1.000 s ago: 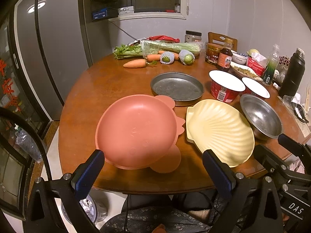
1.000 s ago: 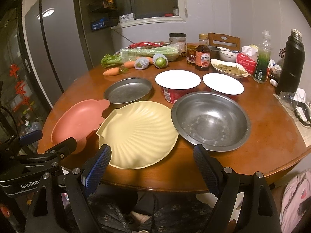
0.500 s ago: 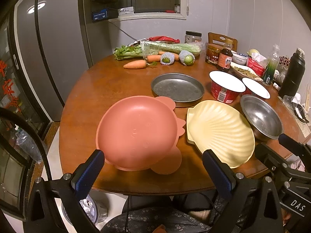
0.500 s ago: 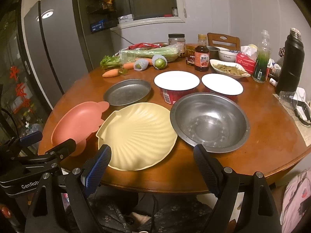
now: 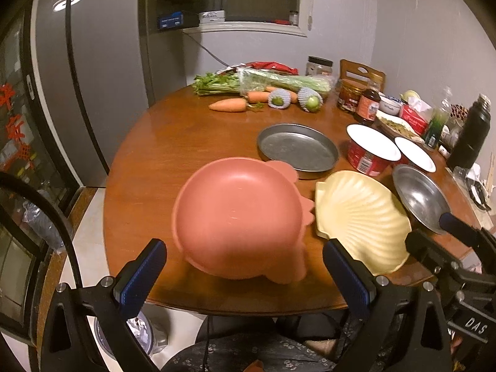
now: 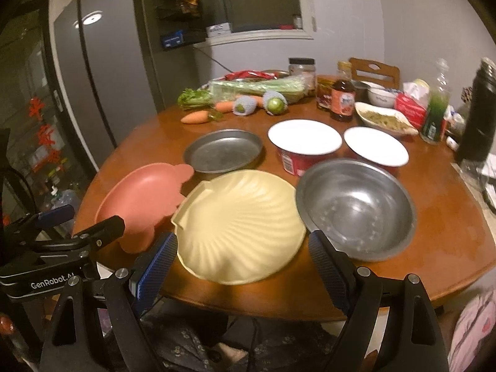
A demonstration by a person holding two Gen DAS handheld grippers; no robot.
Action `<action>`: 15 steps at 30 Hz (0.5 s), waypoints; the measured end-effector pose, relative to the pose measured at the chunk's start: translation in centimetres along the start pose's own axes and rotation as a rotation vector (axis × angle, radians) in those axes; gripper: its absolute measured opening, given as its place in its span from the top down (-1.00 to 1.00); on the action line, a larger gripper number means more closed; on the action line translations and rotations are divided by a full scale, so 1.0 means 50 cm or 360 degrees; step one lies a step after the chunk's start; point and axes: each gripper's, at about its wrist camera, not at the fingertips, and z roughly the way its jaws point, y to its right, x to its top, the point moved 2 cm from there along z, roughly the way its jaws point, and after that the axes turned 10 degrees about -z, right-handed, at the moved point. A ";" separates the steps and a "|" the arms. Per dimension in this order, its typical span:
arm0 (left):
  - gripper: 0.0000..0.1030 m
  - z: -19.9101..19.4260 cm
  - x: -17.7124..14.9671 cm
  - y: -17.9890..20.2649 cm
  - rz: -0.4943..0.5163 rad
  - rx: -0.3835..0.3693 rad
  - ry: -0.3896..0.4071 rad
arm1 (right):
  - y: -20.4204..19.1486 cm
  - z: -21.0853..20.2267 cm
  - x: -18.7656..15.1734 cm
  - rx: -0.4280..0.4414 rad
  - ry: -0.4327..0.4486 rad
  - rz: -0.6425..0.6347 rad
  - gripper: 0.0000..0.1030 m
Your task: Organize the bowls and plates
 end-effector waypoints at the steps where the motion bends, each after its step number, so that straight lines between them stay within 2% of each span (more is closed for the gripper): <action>1: -0.97 0.000 0.001 -0.007 -0.0014 0.0005 0.0000 | -0.003 0.002 0.005 0.0002 0.0009 -0.0018 -0.69; 8: -0.97 0.021 0.004 -0.074 -0.0113 0.0094 -0.0048 | -0.042 0.050 0.065 0.0117 0.0012 -0.0162 -0.69; 11: -0.97 0.029 0.003 -0.103 -0.0157 0.0113 -0.0076 | -0.057 0.089 0.091 0.0244 -0.0032 -0.0186 -0.68; 15: -0.97 0.047 0.005 -0.126 -0.0197 0.0118 -0.0112 | -0.086 0.144 0.115 0.0277 -0.0096 -0.0273 -0.68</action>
